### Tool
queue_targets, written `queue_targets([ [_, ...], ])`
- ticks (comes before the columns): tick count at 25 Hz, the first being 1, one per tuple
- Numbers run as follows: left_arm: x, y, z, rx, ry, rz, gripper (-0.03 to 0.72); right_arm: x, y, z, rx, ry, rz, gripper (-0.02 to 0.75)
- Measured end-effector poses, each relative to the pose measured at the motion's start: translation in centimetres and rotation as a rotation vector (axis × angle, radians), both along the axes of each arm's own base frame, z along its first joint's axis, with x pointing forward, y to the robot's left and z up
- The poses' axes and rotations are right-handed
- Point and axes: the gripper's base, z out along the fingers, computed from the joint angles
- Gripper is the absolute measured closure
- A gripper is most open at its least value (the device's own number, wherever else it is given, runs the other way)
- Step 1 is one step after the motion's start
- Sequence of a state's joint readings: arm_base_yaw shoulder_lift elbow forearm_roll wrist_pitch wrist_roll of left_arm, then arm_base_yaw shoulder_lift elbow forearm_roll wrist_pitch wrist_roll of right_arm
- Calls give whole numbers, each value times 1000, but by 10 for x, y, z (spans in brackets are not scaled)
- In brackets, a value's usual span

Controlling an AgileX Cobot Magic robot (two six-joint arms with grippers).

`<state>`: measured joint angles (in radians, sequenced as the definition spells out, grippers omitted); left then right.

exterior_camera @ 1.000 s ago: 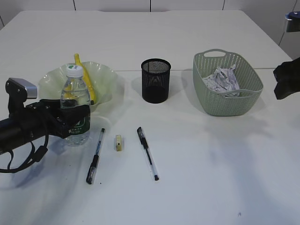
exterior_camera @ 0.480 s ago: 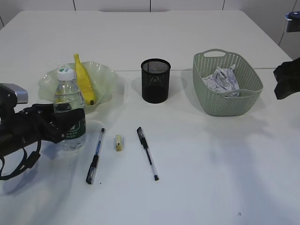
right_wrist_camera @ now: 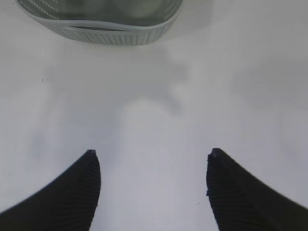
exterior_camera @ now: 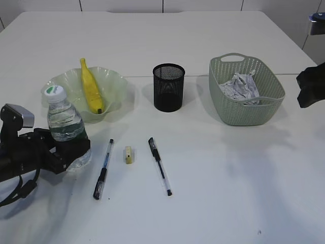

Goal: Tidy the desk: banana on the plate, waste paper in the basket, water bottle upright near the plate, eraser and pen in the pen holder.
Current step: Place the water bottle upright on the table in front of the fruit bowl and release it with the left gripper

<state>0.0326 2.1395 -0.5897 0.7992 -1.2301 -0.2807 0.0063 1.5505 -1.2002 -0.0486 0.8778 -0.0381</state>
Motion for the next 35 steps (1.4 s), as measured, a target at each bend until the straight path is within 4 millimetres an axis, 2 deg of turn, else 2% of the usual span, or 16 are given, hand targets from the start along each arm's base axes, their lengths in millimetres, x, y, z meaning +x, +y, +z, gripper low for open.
queue_targets([
  [8,0,1,3,23,3,1,164,0,0,0,-1,0,2,223],
  [13,0,1,7,53,8,0,87,0,0,0,-1,0,2,223],
  [18,1,2,21,57,-36,2,66,0,0,0,-1,0,2,223],
  [35,0,2,67,57,-181,11,65,0,0,0,-6,0,13,223],
])
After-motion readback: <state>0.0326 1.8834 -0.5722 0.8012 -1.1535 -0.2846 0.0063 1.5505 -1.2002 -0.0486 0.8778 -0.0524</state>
